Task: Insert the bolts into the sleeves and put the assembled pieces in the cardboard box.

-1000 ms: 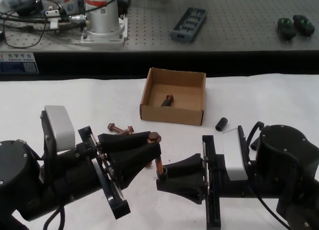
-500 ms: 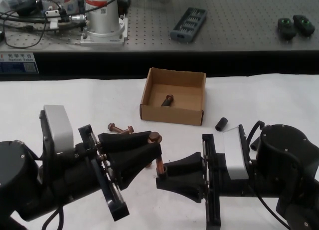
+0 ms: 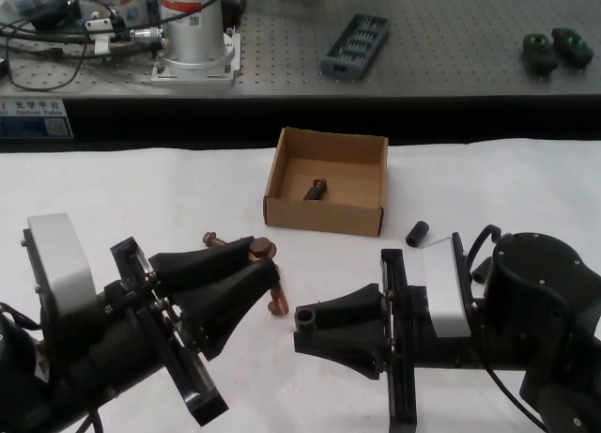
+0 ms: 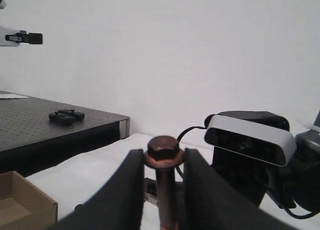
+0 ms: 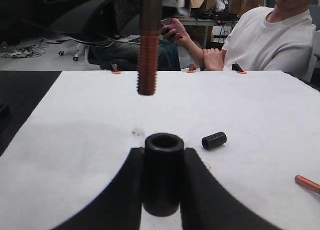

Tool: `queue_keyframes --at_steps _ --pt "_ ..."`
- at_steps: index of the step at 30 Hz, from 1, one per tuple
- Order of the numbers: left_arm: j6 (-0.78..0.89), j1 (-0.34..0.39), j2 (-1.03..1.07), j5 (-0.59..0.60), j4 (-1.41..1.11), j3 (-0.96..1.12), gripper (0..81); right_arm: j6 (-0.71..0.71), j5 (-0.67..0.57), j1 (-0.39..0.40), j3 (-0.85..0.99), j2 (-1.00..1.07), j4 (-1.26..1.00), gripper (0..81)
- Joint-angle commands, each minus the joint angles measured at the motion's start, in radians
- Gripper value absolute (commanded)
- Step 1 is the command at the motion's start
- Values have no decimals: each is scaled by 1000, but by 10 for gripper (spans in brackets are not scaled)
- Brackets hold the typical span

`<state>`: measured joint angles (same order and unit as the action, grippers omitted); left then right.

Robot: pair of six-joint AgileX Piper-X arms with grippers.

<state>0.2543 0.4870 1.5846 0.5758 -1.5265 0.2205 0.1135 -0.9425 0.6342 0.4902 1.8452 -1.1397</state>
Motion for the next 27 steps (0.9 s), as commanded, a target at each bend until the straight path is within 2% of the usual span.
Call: queue_keyframes --at_steps 1,11,16,27 --pt "9 1 1 -7 -27 1 6 -5 -18 -5 4 -7 -17 72" --pt "54 1 1 1 -27 3 6 -5 -49 -5 4 -7 -11 72" --pt "87 1 1 86 -27 21 6 -5 -62 -5 4 -7 -11 72" --pt "91 1 1 110 -27 25 6 -8 -89 -5 4 -7 -11 72"
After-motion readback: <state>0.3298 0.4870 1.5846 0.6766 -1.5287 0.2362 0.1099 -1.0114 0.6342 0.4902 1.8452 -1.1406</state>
